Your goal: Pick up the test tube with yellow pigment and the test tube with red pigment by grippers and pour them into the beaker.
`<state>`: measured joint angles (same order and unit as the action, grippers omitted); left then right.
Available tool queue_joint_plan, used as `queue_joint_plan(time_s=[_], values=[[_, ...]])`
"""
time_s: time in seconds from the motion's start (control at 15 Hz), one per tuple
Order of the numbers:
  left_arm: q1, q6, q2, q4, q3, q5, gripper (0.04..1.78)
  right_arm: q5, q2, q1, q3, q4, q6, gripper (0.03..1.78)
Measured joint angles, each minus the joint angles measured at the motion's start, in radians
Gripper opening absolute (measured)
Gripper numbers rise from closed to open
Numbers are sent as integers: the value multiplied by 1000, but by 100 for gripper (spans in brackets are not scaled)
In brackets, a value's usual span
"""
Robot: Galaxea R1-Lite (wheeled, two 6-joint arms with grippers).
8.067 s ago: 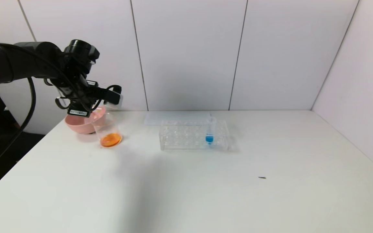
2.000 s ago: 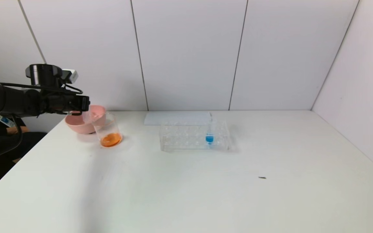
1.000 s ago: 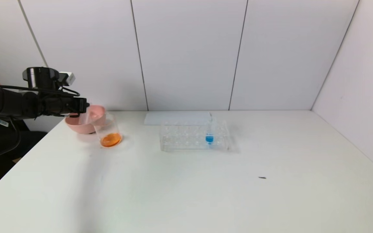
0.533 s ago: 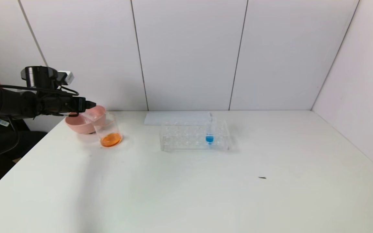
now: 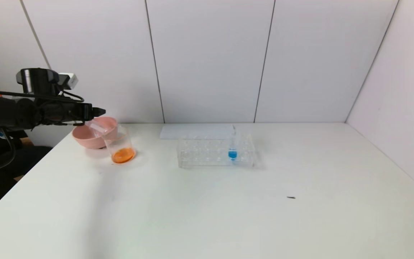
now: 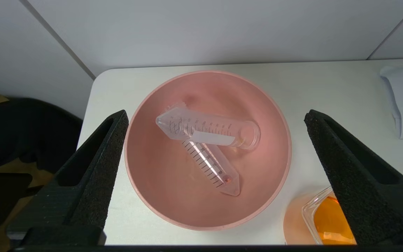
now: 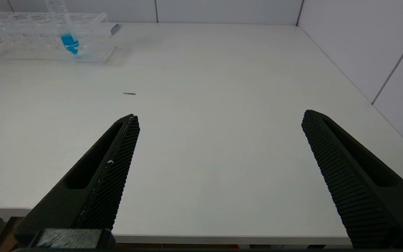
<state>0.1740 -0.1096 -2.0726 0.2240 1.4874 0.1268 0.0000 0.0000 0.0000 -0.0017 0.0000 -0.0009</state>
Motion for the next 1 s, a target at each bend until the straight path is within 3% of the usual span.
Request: queue_joint_plan(time_s=[1.0], values=[[-4,-4,138,-1,-63,-9,176,0,0,0,0,0,0,170]])
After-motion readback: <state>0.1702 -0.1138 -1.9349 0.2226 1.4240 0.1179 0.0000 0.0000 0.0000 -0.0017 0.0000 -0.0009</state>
